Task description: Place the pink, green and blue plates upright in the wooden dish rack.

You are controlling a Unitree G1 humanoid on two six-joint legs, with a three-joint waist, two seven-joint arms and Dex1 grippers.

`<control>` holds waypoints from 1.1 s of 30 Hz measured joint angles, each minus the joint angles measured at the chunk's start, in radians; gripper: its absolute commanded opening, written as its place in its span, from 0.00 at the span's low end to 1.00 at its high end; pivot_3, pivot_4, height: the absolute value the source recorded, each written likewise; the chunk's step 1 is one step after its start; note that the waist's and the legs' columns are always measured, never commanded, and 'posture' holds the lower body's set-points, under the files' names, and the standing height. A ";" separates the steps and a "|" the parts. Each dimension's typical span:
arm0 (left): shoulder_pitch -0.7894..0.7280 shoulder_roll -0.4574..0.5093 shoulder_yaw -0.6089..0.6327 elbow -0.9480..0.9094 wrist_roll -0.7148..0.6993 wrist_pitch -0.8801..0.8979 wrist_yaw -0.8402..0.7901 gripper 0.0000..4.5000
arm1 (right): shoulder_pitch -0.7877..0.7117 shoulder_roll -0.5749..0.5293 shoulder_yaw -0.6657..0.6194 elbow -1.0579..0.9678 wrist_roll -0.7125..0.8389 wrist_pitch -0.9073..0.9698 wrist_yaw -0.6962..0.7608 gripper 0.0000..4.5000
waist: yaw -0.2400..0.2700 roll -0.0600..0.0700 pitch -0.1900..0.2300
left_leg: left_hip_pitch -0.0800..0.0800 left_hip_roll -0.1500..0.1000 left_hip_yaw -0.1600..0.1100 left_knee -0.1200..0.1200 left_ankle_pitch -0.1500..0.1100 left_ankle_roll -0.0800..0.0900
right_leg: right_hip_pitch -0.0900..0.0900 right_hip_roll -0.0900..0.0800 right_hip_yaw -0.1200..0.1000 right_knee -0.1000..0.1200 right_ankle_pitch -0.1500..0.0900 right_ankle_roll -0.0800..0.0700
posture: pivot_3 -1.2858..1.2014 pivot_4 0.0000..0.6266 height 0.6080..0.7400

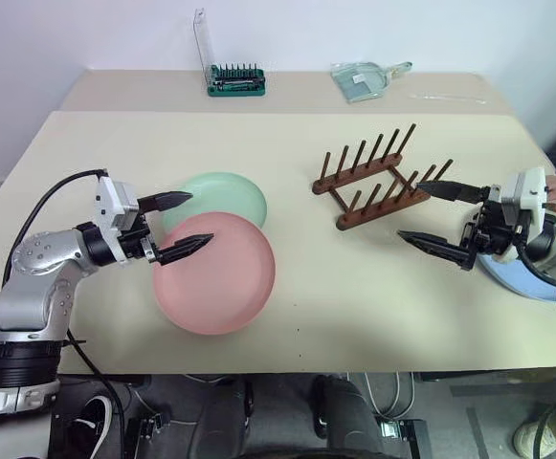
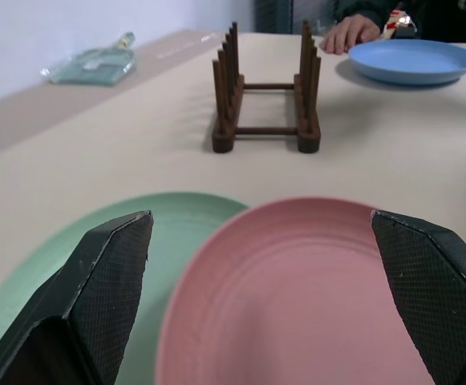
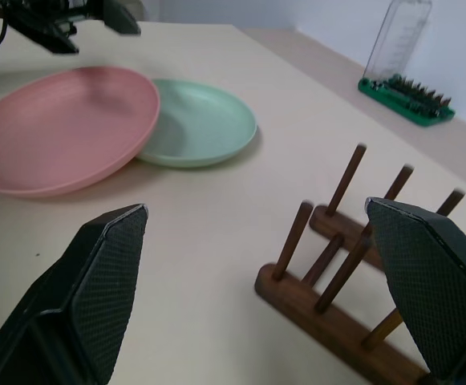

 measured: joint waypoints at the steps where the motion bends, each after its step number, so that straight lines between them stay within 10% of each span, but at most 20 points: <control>1: 0.001 0.001 0.000 -0.004 -0.001 0.006 0.002 1.00 | -0.014 0.001 0.007 0.006 -0.003 -0.001 0.003 0.99 | 0.000 0.000 0.000 | 0.000 0.000 0.000 0.000 0.000 0.000 | 0.000 0.000 0.000 0.000 0.000 0.000 | 0.52 0.24 0.88; 33: -0.406 -0.057 -0.220 0.133 0.061 0.230 -0.030 1.00 | -0.037 0.106 0.040 -0.023 -0.035 -0.062 -0.111 0.99 | 0.006 0.000 0.000 | -0.002 -0.001 -0.001 0.001 0.000 0.000 | 0.000 0.000 0.000 0.000 0.000 0.000 | 0.52 0.24 0.88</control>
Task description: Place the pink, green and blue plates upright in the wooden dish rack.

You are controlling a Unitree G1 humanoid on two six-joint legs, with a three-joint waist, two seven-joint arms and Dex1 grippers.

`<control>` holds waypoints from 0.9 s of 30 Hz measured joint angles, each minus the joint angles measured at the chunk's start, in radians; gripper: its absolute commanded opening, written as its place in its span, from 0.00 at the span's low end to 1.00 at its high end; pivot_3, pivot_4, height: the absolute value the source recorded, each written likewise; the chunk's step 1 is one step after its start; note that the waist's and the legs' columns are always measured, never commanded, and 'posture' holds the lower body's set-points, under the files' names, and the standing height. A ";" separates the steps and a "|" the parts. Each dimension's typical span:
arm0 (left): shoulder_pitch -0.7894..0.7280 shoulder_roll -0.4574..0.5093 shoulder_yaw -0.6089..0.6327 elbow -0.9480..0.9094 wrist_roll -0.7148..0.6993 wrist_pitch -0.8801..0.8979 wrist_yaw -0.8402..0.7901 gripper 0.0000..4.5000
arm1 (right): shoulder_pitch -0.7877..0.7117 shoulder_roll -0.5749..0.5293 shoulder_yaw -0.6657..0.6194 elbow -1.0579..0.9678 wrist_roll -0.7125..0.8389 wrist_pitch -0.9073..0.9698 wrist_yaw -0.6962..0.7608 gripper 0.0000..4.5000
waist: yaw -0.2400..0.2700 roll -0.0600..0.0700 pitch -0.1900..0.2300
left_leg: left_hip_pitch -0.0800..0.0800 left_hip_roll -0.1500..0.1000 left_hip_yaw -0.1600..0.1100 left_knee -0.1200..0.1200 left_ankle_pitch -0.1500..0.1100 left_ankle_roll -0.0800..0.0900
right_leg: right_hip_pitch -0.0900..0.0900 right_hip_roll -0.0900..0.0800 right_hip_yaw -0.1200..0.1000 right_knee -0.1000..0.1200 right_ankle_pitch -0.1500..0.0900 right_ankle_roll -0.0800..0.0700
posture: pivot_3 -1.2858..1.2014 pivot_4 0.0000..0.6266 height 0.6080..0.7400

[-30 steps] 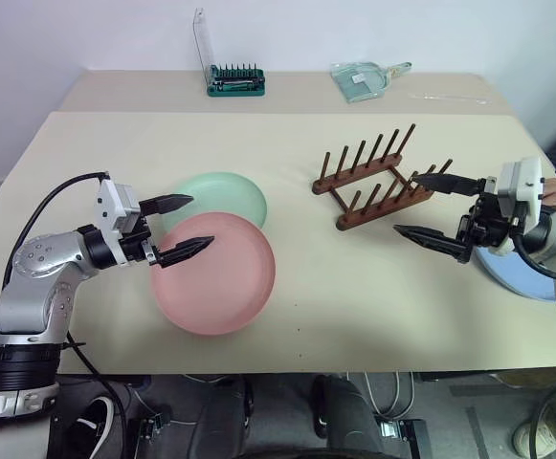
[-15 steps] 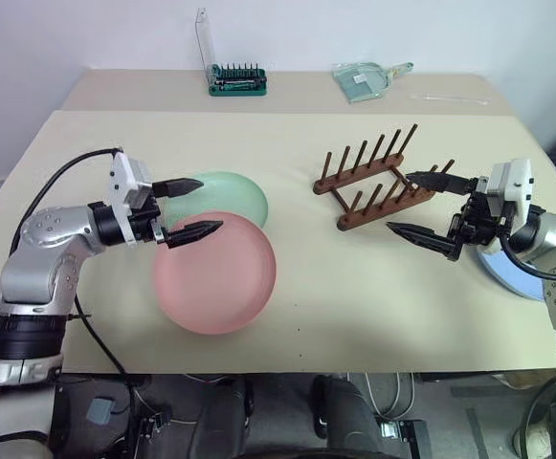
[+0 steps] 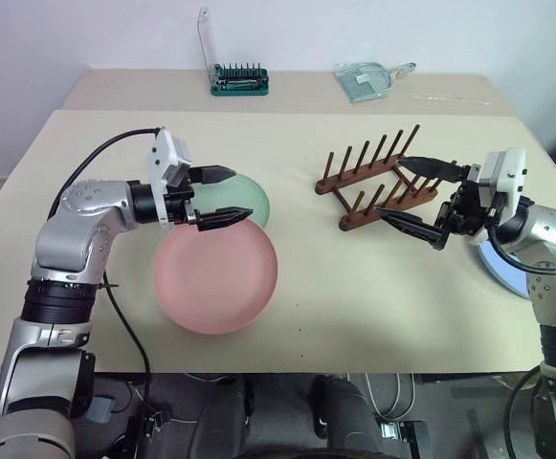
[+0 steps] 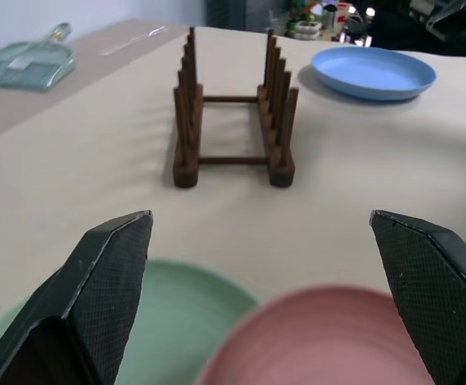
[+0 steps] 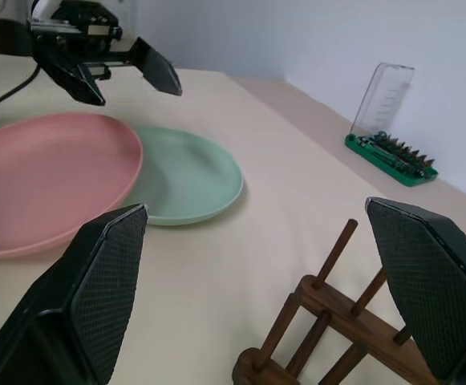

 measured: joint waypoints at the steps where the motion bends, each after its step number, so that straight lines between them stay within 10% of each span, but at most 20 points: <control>1: -0.018 -0.014 -0.015 0.019 0.010 0.003 0.000 1.00 | 0.021 -0.001 -0.005 -0.002 -0.001 -0.001 -0.005 0.99 | 0.001 0.000 0.000 | 0.000 0.000 0.000 0.000 0.000 0.000 | 0.000 0.000 0.000 0.000 0.000 0.000 | 0.52 0.24 0.88; 27: -0.394 -0.501 -0.389 0.524 0.394 0.116 0.224 1.00 | 0.352 -0.015 -0.197 -0.173 0.010 0.104 -0.177 0.99 | 0.003 0.000 0.000 | -0.002 -0.001 -0.001 0.001 0.000 0.000 | 0.000 0.000 0.000 -0.001 0.000 0.000 | 0.52 0.24 0.88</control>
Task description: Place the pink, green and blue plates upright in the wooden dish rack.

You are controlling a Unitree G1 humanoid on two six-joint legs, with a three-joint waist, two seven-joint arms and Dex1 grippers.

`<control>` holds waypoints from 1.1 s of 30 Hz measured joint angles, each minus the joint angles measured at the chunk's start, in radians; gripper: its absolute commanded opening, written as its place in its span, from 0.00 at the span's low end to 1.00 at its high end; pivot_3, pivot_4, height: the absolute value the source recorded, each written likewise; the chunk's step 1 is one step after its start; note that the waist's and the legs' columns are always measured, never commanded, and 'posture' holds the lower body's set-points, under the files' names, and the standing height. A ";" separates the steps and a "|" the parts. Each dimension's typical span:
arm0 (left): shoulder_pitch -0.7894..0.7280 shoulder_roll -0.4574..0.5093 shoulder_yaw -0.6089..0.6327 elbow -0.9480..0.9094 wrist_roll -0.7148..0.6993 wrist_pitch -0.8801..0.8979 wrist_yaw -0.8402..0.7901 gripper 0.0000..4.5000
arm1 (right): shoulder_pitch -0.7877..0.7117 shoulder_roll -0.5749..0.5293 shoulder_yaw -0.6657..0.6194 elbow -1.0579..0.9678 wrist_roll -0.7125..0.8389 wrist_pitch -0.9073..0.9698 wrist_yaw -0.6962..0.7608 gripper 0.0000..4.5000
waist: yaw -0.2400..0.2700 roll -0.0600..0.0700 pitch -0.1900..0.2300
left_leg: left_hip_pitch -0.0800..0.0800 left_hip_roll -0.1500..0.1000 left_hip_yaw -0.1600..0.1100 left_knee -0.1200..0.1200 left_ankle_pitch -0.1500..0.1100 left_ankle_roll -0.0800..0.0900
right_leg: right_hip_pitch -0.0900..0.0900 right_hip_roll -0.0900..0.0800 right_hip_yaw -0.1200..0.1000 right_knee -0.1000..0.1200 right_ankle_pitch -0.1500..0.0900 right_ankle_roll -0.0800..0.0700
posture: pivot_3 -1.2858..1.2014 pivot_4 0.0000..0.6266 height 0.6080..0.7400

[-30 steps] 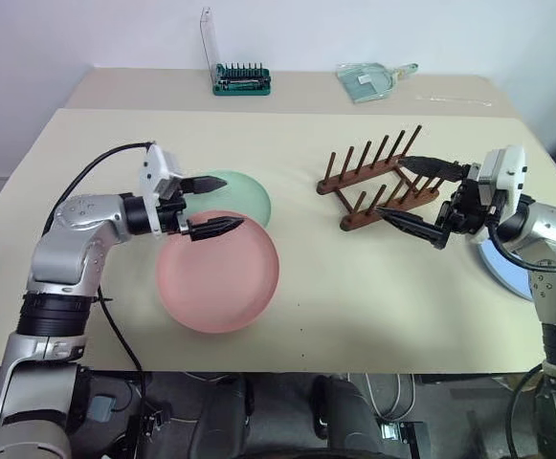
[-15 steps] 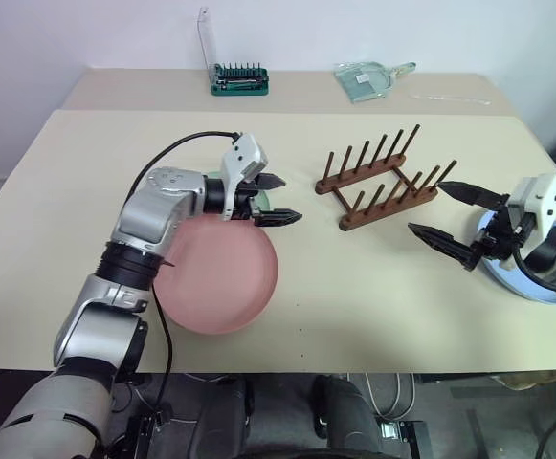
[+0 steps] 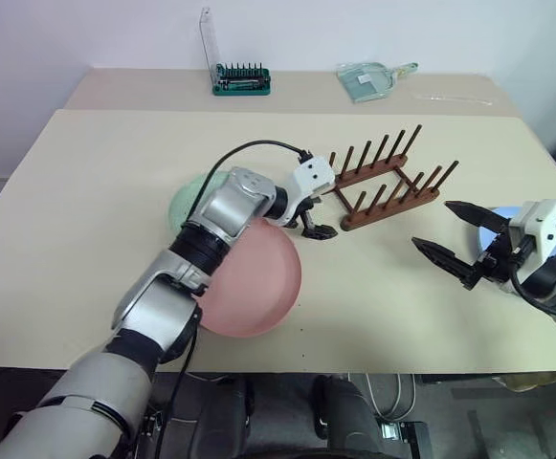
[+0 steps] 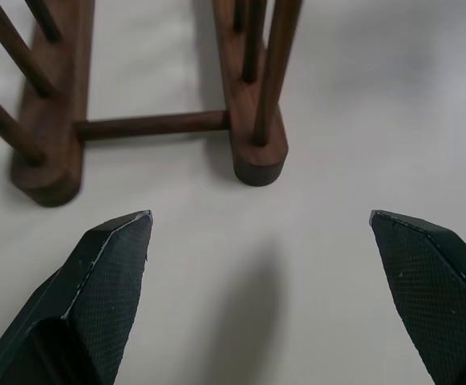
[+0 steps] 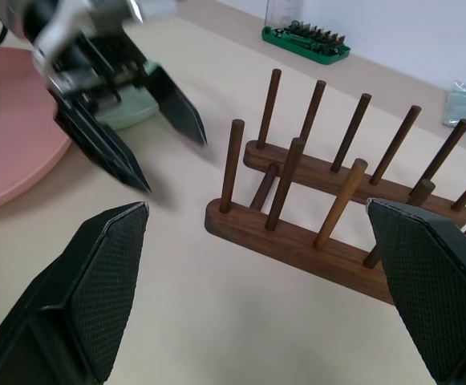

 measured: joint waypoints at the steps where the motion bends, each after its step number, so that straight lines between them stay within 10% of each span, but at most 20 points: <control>1: -0.004 -0.016 0.003 0.022 0.007 -0.011 0.012 1.00 | 0.003 0.001 0.000 -0.001 -0.001 -0.002 -0.002 0.99 | 0.000 0.000 0.000 | 0.000 0.000 0.000 0.000 0.000 0.000 | 0.000 0.000 0.000 0.000 0.000 0.000 | 0.52 0.24 0.88; 27: -0.060 -0.200 0.078 0.306 0.098 -0.112 0.188 1.00 | 0.038 0.013 0.000 -0.061 -0.002 -0.003 -0.039 0.99 | 0.001 0.000 0.000 | 0.000 0.000 0.000 0.000 0.000 0.000 | 0.000 0.000 0.000 -0.001 0.000 0.000 | 0.52 0.24 0.88; 33: -0.076 -0.219 0.107 0.331 0.100 -0.093 0.201 0.48 | 0.052 0.013 -0.001 -0.073 0.000 0.003 -0.046 1.00 | 0.000 0.000 0.000 | 0.000 0.000 0.000 0.000 0.000 0.000 | 0.000 0.000 0.000 -0.001 0.000 0.000 | 0.52 0.24 0.88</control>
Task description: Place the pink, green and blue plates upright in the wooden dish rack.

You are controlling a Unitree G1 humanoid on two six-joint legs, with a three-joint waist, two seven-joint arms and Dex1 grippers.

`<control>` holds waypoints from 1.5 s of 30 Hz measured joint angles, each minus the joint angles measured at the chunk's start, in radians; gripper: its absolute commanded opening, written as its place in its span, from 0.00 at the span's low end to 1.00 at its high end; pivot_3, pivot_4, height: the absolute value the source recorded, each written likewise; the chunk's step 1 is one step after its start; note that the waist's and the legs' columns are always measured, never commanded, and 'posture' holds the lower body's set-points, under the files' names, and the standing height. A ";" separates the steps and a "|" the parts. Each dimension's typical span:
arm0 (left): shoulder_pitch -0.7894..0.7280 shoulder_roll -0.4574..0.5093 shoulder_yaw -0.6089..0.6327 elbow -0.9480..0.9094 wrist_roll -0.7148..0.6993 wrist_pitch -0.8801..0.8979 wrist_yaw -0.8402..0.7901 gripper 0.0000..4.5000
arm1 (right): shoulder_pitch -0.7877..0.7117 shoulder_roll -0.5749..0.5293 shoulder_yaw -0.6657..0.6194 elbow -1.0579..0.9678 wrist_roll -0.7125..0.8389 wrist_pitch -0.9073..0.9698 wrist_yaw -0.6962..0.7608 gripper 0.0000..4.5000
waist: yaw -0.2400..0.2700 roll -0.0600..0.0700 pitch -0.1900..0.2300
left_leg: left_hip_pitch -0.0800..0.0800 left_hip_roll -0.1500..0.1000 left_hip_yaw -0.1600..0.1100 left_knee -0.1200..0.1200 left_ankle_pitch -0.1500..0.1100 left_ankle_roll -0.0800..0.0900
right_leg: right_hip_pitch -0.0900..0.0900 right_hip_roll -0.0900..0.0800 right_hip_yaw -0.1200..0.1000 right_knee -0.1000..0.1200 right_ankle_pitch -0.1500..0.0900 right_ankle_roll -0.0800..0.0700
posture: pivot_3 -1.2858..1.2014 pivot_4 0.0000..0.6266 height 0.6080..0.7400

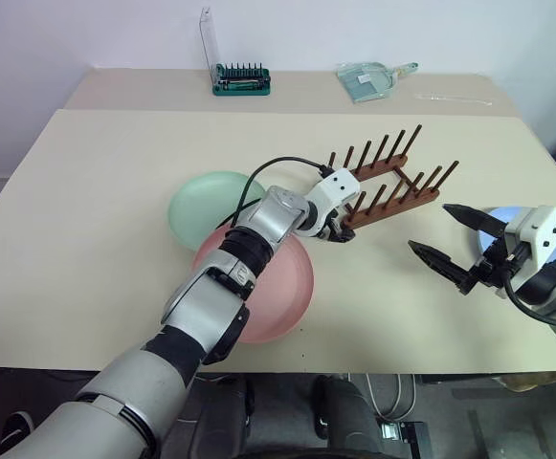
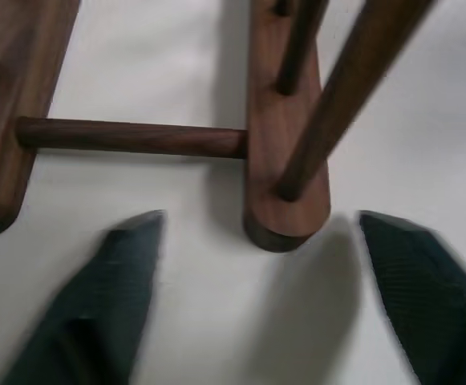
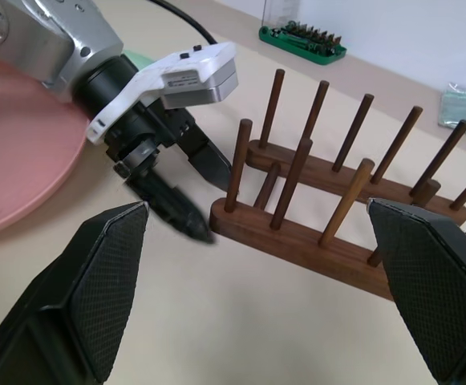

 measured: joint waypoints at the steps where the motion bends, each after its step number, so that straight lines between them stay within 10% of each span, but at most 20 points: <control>1: 0.000 -0.001 0.001 0.002 0.000 0.000 0.001 0.37 | 0.000 0.000 0.000 -0.005 0.000 0.000 -0.002 1.00 | 0.000 0.000 0.000 | 0.000 0.000 0.000 0.000 0.000 0.000 | 0.000 0.000 0.000 0.000 0.000 0.000 | 0.52 0.24 0.88; 3: 0.000 -0.002 0.002 0.003 0.003 -0.003 0.001 0.15 | 0.000 0.000 -0.001 -0.011 0.002 0.000 -0.004 1.00 | 0.001 0.000 0.000 | 0.000 0.000 0.000 0.000 0.000 0.000 | 0.000 0.000 0.000 0.000 0.000 0.000 | 0.52 0.24 0.88; 32: 0.126 0.176 -0.086 -0.210 0.055 -0.207 -0.335 0.15 | -0.043 -0.005 -0.001 -0.004 0.015 0.005 0.000 1.00 | 0.000 0.000 0.000 | 0.000 0.000 0.000 0.000 0.000 0.000 | 0.000 0.000 0.000 0.000 0.000 0.000 | 0.52 0.24 0.88; 39: 0.129 0.167 -0.085 -0.209 0.054 -0.228 -0.331 0.94 | -0.043 -0.005 -0.001 -0.004 0.015 0.005 0.001 1.00 | 0.000 0.000 0.000 | 0.000 0.000 0.000 0.000 0.000 0.000 | 0.000 0.000 0.000 0.001 0.000 0.000 | 0.52 0.24 0.88; 45: 0.128 0.188 -0.085 -0.212 0.060 -0.219 -0.324 0.99 | -0.046 -0.006 0.000 -0.003 0.013 0.005 0.007 1.00 | -0.001 0.000 0.000 | 0.000 0.000 0.000 0.000 0.000 0.000 | 0.000 0.000 0.000 0.001 0.000 0.000 | 0.52 0.24 0.88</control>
